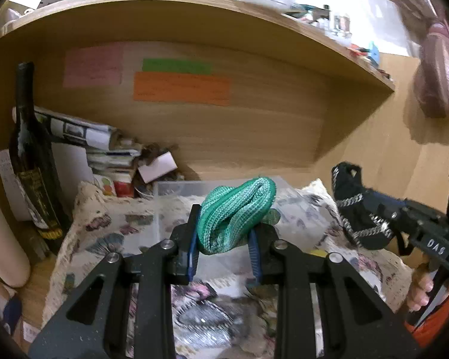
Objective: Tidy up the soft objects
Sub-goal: 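Carry the glove and mask into the clear box and open both tools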
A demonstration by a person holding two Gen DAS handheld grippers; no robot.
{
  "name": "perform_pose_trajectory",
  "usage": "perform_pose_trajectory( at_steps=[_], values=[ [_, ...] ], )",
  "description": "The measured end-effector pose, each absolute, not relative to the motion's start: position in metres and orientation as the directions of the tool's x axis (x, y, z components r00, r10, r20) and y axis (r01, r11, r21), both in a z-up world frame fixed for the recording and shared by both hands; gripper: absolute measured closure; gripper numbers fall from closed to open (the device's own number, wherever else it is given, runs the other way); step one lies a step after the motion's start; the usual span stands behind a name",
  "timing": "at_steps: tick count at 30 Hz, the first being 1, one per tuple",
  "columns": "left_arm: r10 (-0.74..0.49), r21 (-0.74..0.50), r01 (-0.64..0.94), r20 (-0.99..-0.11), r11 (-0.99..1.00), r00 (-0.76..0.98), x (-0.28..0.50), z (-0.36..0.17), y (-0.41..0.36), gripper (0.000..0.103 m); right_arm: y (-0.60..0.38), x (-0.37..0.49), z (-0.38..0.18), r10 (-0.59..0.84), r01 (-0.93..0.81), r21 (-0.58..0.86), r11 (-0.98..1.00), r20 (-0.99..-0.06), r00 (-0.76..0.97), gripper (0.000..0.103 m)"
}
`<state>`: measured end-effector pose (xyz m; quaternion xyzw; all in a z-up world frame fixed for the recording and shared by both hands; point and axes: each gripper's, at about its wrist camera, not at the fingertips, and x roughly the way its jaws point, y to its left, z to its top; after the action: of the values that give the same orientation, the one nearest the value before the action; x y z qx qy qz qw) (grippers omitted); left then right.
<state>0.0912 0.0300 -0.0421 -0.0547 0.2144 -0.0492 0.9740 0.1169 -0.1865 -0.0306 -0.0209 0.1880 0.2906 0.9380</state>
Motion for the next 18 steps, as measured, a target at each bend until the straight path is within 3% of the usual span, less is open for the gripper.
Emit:
perform_pose_trajectory(
  at_steps=[9, 18],
  values=[
    [-0.065, -0.127, 0.008, -0.449, 0.992, 0.891, 0.131, -0.041, 0.049, 0.075, -0.164, 0.159, -0.016, 0.54, -0.57, 0.032, 0.821, -0.366, 0.758, 0.094],
    [-0.035, -0.122, -0.034, -0.522, 0.992, 0.852, 0.18, -0.057, 0.058, 0.075, -0.141, 0.204, -0.031, 0.527, -0.583, 0.021, 0.812, -0.454, 0.718, 0.094]
  ],
)
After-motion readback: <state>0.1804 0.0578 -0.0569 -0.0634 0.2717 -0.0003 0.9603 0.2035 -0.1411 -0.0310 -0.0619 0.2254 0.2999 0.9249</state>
